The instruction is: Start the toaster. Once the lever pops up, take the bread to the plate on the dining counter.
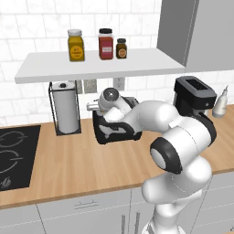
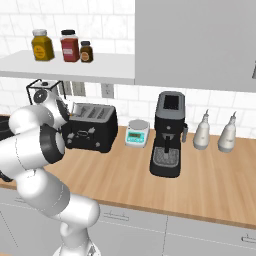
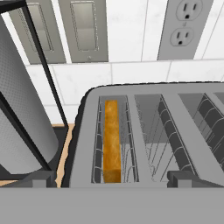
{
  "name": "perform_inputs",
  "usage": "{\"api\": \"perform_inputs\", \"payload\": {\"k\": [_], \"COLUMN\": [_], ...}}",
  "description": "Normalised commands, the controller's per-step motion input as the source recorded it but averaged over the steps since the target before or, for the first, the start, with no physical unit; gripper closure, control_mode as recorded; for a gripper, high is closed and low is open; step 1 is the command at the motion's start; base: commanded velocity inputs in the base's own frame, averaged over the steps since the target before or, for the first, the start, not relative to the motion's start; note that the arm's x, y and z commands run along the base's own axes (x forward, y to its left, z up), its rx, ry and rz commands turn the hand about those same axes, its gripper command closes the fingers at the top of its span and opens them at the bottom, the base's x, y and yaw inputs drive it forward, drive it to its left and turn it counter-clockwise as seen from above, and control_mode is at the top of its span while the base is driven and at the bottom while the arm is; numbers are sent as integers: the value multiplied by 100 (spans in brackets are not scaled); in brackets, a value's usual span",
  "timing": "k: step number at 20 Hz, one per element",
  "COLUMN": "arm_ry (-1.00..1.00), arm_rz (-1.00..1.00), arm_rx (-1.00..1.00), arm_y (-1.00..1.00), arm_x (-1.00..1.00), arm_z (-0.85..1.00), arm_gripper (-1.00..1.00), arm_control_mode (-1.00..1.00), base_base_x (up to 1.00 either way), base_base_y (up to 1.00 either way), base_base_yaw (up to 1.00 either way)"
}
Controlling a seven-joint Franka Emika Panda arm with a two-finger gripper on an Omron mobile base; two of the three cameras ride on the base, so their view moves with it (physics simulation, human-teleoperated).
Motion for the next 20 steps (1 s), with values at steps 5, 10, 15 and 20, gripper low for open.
{"api": "perform_inputs", "payload": {"k": [5,10,15,20], "arm_ry": [0,0,0,0], "arm_rz": [0,0,0,0], "arm_rx": [0,0,0,0], "arm_y": [0,0,0,0], "arm_x": [0,0,0,0], "arm_z": [0,0,0,0], "arm_gripper": [-100,-100,-100,-100], "arm_control_mode": [-100,-100,-100,-100], "base_base_x": [0,0,0,0], "base_base_y": [0,0,0,0], "base_base_yaw": [0,0,0,0]}}
